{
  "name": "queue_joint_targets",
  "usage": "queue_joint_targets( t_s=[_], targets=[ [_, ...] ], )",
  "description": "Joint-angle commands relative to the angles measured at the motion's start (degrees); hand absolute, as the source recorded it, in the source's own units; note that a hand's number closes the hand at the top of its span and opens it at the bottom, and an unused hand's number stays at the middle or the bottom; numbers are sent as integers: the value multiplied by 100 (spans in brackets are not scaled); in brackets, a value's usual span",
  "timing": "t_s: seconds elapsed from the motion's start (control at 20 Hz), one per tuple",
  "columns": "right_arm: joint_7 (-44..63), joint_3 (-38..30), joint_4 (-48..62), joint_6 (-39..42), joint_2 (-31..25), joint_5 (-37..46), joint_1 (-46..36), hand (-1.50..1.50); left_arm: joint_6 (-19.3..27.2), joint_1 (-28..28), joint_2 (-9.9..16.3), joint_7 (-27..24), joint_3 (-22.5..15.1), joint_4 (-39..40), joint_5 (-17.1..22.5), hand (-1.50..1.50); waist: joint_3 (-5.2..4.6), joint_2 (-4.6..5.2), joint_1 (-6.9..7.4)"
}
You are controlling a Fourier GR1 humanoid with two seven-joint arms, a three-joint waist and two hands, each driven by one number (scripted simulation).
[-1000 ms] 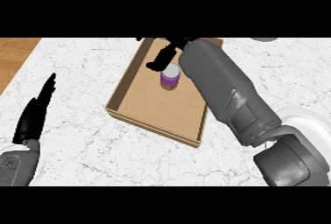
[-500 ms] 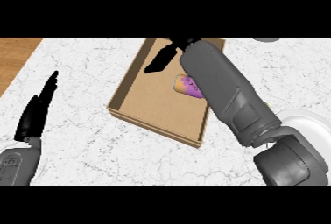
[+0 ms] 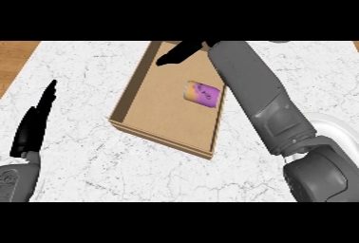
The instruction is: Pick the can from the plate and place it in the cardboard box
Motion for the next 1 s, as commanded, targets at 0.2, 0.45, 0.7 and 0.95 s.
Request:
queue_joint_targets(
  t_s=[0.2, 0.45, 0.7, 0.95],
  targets=[
    [-190, -384, 73, 884, -1117, -328, 304, -150, -118, 151, 262, -30, 248, -117, 113, 0, 5, 7, -76],
    [-307, -400, 146, 1194, -1730, -292, 572, -150, -37, 253, 8, 130, 55, -382, 51, 0, 11, 18, -34],
    [-783, -282, 103, 1873, -2433, -148, 911, -150, -197, 51, 220, 116, 205, -276, 148, 0, 19, 52, -35],
    [-953, -98, 142, 2311, -2827, 67, 1024, -150, -18, 231, -39, -358, 86, -44, 53, 0, 17, 118, 67]
  ],
)
